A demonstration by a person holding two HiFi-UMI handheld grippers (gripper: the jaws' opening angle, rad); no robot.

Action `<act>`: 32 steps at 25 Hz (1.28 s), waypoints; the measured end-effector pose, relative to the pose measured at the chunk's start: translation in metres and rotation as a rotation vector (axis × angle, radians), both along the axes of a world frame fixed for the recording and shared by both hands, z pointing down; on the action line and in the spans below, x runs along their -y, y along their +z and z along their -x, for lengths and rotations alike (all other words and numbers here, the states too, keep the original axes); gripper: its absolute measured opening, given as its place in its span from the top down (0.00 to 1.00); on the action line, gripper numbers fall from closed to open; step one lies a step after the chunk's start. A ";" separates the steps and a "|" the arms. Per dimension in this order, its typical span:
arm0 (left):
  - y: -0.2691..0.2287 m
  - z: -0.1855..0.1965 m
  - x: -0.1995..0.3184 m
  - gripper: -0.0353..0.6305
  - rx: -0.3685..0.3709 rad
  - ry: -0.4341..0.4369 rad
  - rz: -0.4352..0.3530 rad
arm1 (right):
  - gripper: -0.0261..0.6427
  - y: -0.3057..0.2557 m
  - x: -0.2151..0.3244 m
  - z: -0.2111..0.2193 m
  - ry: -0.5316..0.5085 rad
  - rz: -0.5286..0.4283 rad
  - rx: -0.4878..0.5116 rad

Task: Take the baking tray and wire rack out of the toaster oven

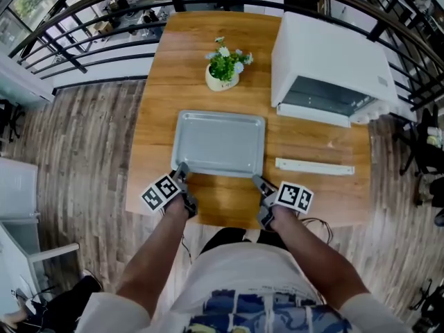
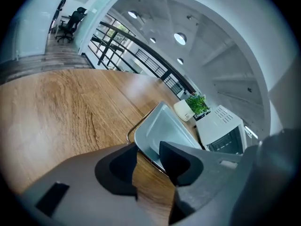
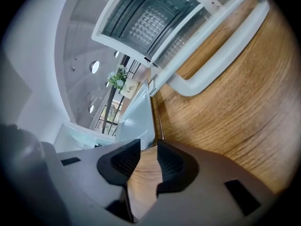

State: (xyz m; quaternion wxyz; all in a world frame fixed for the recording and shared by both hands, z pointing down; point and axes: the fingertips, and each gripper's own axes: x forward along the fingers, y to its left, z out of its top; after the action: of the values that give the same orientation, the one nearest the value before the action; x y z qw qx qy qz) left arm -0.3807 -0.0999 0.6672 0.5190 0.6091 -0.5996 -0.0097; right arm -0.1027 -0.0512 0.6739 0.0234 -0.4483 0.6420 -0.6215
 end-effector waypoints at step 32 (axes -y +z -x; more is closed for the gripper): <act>-0.116 -0.289 -0.126 0.77 0.353 0.580 -0.272 | 0.96 -0.129 -0.127 -0.223 -0.389 -0.421 -0.370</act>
State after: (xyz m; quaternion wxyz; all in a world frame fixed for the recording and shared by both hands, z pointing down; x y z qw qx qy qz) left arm -0.0921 0.0265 0.5515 0.3031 0.8094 -0.4756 0.1637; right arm 0.1203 0.0761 0.5450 -0.1204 -0.4078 0.8232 -0.3762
